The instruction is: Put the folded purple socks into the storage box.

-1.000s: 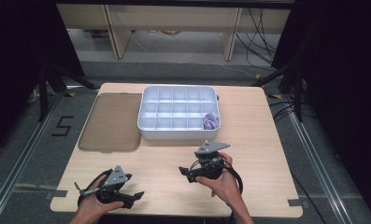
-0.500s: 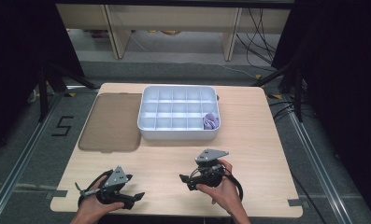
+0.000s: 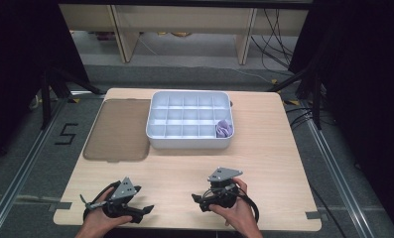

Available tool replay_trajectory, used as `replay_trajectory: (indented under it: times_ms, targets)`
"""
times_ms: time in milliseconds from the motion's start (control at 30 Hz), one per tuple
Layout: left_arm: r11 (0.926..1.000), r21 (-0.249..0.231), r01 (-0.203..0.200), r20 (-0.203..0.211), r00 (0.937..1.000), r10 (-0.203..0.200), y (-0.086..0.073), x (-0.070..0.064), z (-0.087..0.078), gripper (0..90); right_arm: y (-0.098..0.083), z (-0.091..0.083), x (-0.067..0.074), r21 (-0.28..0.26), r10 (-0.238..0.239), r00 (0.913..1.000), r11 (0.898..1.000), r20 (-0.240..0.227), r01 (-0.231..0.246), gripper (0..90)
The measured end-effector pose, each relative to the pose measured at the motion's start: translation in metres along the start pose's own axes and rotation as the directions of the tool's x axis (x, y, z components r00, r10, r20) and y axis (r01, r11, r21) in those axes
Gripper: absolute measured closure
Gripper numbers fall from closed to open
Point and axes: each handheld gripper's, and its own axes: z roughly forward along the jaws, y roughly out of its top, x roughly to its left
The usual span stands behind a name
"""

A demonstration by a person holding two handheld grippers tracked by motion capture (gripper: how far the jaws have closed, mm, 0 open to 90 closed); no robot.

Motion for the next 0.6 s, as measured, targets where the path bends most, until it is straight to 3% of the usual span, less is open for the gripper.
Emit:
replay_trajectory:
  times_ms: [33, 100, 133, 167, 267, 333, 400, 433, 467, 600]
  targets:
    - [0.9999, 0.014, 0.002, -0.011, 0.9999, -0.002, 0.000, 0.000, 0.000, 20.4, -0.001, 0.000, 0.000, 0.003, 0.004, 1.0000, 1.000, -0.001, -0.004, 16.6]
    - [0.9993, 0.019, -0.033, -0.007, 0.9994, 0.033, 0.001, 0.000, -0.001, 20.4, -0.003, 0.001, 0.000, -0.002, -0.012, 0.9999, 1.000, -0.004, 0.012, 16.7]
    - [0.9999, 0.014, -0.005, -0.006, 1.0000, 0.005, 0.000, -0.002, 0.000, 20.4, -0.004, 0.000, 0.001, 0.006, 0.004, 1.0000, 1.000, -0.001, -0.004, 16.6]
    - [0.9994, 0.016, -0.031, -0.006, 0.9995, 0.031, 0.001, -0.001, 0.000, 20.4, -0.005, -0.001, 0.001, 0.005, 0.004, 1.0000, 1.000, -0.005, -0.004, 16.6]
    - [0.9998, 0.016, -0.011, 0.001, 0.9999, 0.011, 0.000, -0.004, 0.001, 20.4, -0.009, -0.001, 0.002, 0.007, 0.010, 0.9999, 1.000, 0.003, -0.010, 16.6]
    - [0.9993, 0.019, -0.031, 0.005, 0.9995, 0.031, 0.000, -0.003, 0.001, 20.4, -0.013, -0.001, 0.004, 0.023, 0.027, 0.9996, 0.999, 0.010, -0.028, 16.7]
    - [0.9992, 0.021, -0.033, 0.001, 0.9994, 0.033, 0.000, -0.003, 0.001, 20.4, -0.015, 0.000, 0.004, 0.015, 0.005, 1.0000, 1.000, -0.005, -0.005, 16.7]
    - [0.9994, 0.019, -0.030, 0.003, 0.9996, 0.030, 0.000, -0.004, 0.001, 20.4, -0.016, 0.000, 0.004, 0.009, -0.003, 1.0000, 1.000, 0.009, 0.003, 16.8]
    - [0.9992, 0.020, -0.035, -0.002, 0.9994, 0.035, 0.000, -0.003, 0.001, 20.4, -0.017, -0.001, 0.007, 0.029, 0.027, 0.9996, 0.999, 0.006, -0.027, 16.8]
    - [0.9991, 0.032, -0.027, 0.000, 0.9996, 0.027, 0.000, -0.005, 0.002, 20.4, -0.020, 0.001, 0.007, 0.027, 0.008, 1.0000, 1.000, 0.005, -0.008, 16.8]
